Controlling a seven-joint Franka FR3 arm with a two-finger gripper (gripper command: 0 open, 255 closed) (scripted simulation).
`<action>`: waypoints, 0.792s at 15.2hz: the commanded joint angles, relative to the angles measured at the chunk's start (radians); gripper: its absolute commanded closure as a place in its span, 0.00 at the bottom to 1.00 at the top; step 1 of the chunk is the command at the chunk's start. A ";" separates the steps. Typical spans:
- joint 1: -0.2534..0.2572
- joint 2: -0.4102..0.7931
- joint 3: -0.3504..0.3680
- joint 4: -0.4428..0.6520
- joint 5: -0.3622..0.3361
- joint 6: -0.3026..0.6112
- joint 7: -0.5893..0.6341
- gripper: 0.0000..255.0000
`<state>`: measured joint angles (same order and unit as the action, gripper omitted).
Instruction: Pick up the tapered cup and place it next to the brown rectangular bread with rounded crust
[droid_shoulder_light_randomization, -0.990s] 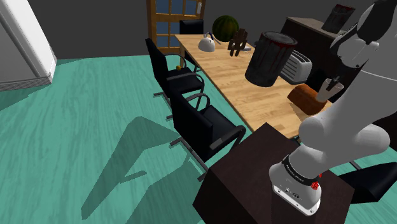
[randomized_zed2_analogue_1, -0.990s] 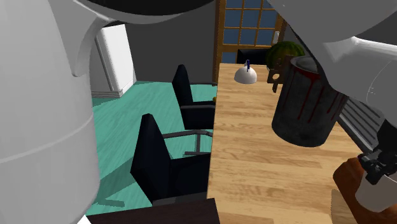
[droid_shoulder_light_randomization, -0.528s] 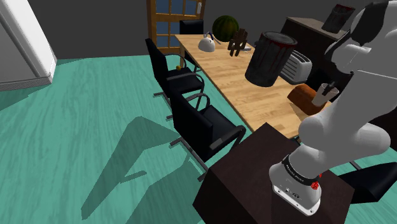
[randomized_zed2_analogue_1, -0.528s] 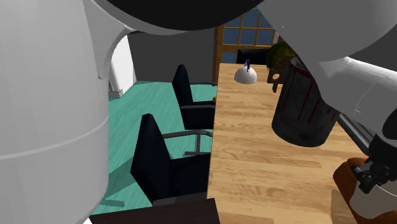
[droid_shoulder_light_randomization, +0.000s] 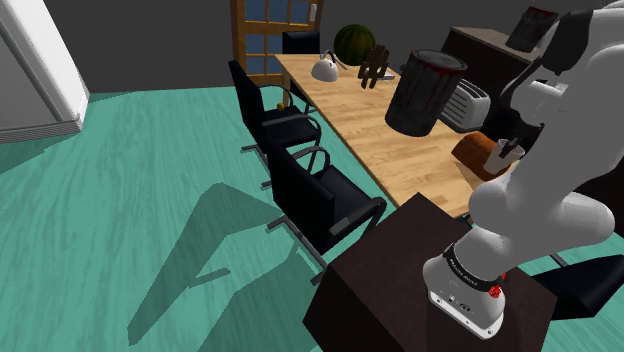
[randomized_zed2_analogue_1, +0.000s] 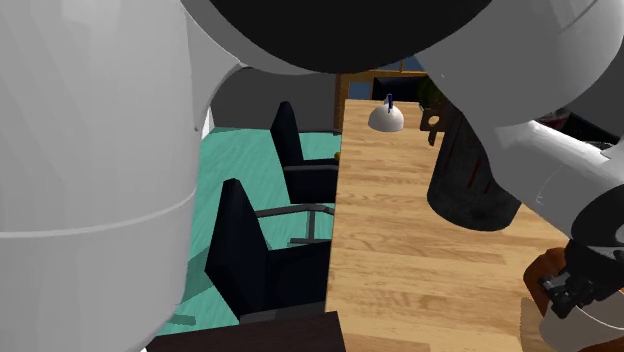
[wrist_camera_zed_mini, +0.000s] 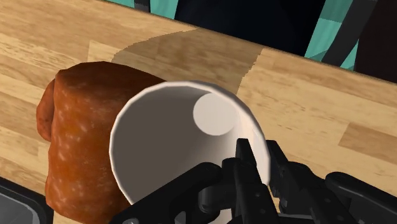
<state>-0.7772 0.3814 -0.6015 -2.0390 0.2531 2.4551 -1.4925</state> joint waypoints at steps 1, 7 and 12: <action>-0.006 0.015 0.009 -0.007 0.015 0.021 -0.009 1.00; -0.035 0.075 0.046 -0.013 0.065 0.080 -0.040 1.00; -0.061 0.126 0.080 -0.011 0.106 0.127 -0.066 1.00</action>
<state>-0.8333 0.4975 -0.5285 -2.0518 0.3510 2.5733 -1.5547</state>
